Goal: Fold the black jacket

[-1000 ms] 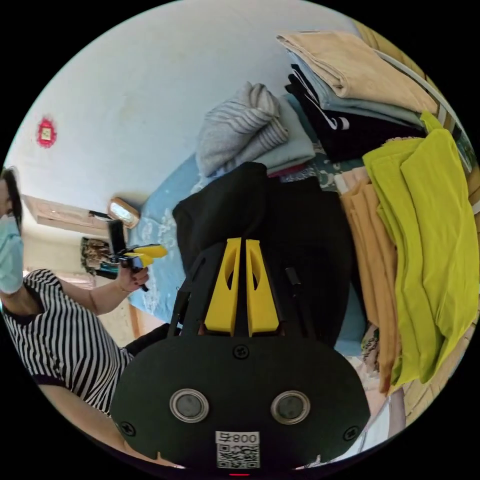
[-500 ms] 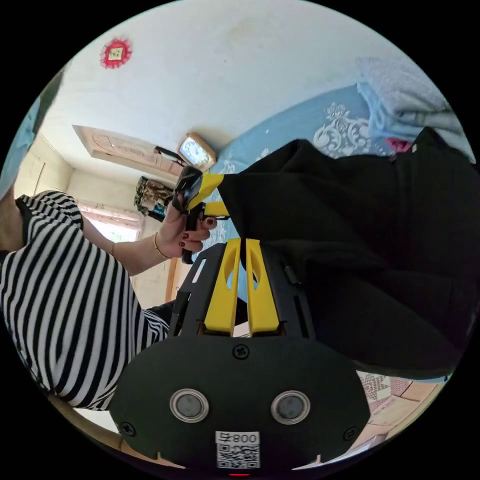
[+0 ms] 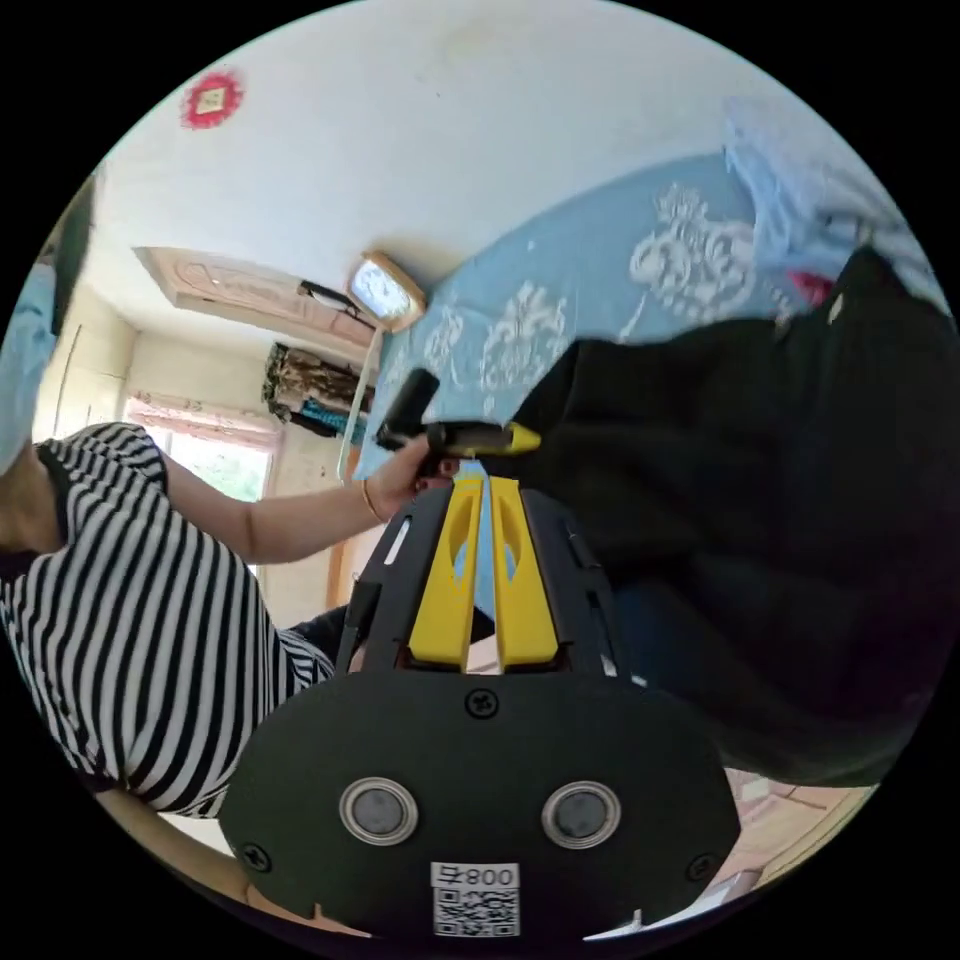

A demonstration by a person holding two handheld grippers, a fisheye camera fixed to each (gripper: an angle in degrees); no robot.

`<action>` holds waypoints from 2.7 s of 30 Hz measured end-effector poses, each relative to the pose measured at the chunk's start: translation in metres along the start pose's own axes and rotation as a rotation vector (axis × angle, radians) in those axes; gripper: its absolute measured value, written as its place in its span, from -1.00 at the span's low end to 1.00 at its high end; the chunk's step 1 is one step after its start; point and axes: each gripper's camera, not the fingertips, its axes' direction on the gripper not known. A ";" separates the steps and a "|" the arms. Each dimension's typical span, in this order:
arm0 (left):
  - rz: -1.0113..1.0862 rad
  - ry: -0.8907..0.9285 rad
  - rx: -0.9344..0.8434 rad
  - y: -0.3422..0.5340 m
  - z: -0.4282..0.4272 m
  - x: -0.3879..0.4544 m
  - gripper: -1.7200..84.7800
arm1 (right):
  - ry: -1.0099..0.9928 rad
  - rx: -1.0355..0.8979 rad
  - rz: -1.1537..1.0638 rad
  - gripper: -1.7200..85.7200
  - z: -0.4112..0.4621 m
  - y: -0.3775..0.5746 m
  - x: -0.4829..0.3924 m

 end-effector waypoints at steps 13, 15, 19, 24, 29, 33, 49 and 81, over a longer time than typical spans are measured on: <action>0.044 -0.028 -0.006 0.016 -0.045 0.011 -0.91 | 0.601 -0.342 0.018 -0.89 -0.003 -0.016 0.041; 0.055 -0.040 -0.002 0.018 -0.051 0.012 -0.91 | 0.575 -0.485 0.074 -0.91 0.000 0.021 0.036; 0.051 -0.035 0.003 0.024 -0.060 0.009 -0.91 | 0.413 -0.632 0.378 -0.92 -0.001 0.118 0.046; 0.051 -0.042 -0.001 0.035 -0.066 0.010 -0.91 | 0.526 -0.171 0.581 -0.92 -0.080 0.123 0.046; 0.053 -0.035 -0.002 0.048 -0.071 0.015 -0.91 | 0.606 0.081 0.355 -0.86 -0.115 0.053 0.022; 0.061 -0.042 -0.007 0.060 -0.073 0.023 -0.91 | 0.682 0.099 0.165 -0.81 -0.104 -0.004 0.010; 0.026 0.005 -0.012 0.119 -0.068 0.042 -0.91 | 0.464 -0.447 0.383 -0.93 -0.108 0.169 0.023; 0.219 0.184 0.049 0.399 -0.024 0.157 -0.91 | 0.603 0.283 0.344 -0.91 -0.112 0.190 -0.016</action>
